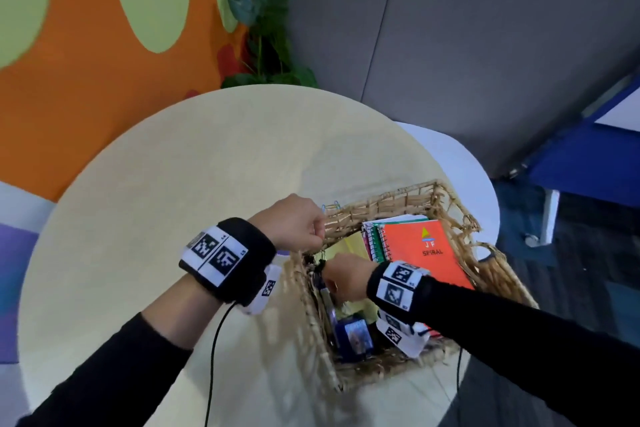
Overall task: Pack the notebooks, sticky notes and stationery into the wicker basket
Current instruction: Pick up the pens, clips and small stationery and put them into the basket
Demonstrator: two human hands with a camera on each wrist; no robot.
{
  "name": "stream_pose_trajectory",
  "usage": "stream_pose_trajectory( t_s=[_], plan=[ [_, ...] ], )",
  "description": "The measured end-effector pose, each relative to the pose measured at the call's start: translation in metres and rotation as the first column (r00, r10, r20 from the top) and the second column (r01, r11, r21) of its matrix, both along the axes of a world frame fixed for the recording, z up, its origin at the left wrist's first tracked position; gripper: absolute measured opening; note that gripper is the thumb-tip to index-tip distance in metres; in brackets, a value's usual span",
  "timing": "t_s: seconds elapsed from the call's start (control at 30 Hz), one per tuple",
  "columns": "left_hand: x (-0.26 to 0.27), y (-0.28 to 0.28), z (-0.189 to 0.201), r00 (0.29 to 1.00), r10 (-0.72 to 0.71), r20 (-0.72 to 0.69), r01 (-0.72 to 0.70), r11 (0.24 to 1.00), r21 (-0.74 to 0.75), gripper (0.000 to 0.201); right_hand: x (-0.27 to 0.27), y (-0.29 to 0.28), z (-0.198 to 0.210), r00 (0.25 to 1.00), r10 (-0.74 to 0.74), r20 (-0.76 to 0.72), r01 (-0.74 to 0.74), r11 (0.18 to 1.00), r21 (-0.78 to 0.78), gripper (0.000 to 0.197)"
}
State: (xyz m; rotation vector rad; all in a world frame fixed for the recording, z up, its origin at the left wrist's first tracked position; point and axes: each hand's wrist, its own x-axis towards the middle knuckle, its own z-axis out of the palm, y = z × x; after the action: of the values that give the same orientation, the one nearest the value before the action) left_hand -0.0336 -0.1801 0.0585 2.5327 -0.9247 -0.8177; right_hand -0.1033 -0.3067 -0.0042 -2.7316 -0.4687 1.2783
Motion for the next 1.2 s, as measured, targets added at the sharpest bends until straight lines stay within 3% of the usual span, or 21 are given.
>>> stream_pose_trajectory(
  t_s=[0.1,0.2,0.33,0.43,0.5,0.67,0.83,0.97,1.07,1.2],
  plan=[
    [-0.015,0.003,-0.005,1.000,-0.001,0.012,0.000,0.999,0.048,0.016,-0.004,-0.007,0.005,0.999,-0.046,0.029,0.047,0.999,-0.006,0.043],
    [-0.033,-0.005,-0.014,1.000,-0.024,0.012,0.023,0.998,0.060,0.017,-0.009,-0.030,0.019,0.974,-0.184,0.131,0.180,0.983,0.038,0.049],
    [-0.051,-0.035,-0.039,0.989,-0.144,-0.030,0.147,0.974,0.173,0.015,-0.021,-0.058,0.036,0.943,-0.258,0.210,0.252,0.966,0.056,0.046],
    [-0.063,-0.056,-0.049,0.969,-0.241,-0.061,0.248,0.921,0.299,0.037,-0.032,-0.067,0.043,0.927,-0.295,0.232,0.283,0.955,0.084,0.040],
    [-0.067,-0.065,-0.048,0.959,-0.270,-0.084,0.282,0.888,0.363,0.038,-0.036,-0.069,0.045,0.923,-0.311,0.227,0.297,0.950,0.093,0.038],
    [-0.061,-0.065,-0.045,0.948,-0.288,-0.138,0.319,0.879,0.356,0.038,-0.036,-0.071,0.046,0.929,-0.306,0.207,0.288,0.951,0.114,0.038],
    [-0.031,-0.042,-0.029,0.990,-0.090,-0.110,0.101,0.991,0.092,0.015,-0.004,-0.083,0.068,0.925,-0.291,0.244,0.255,0.952,0.168,0.024],
    [0.017,-0.014,-0.010,0.984,0.178,-0.018,-0.179,0.979,-0.094,0.019,0.057,-0.097,0.093,0.865,-0.321,0.385,0.244,0.941,0.234,0.016],
    [0.060,-0.001,-0.016,0.957,0.286,0.049,-0.281,0.956,-0.088,0.019,0.112,-0.098,0.099,0.863,-0.282,0.419,0.190,0.950,0.248,0.010],
    [0.100,-0.005,-0.051,0.958,0.284,0.029,-0.285,0.958,0.022,0.020,0.177,-0.086,0.072,0.912,-0.104,0.397,0.059,0.991,0.123,0.012]
  ],
)
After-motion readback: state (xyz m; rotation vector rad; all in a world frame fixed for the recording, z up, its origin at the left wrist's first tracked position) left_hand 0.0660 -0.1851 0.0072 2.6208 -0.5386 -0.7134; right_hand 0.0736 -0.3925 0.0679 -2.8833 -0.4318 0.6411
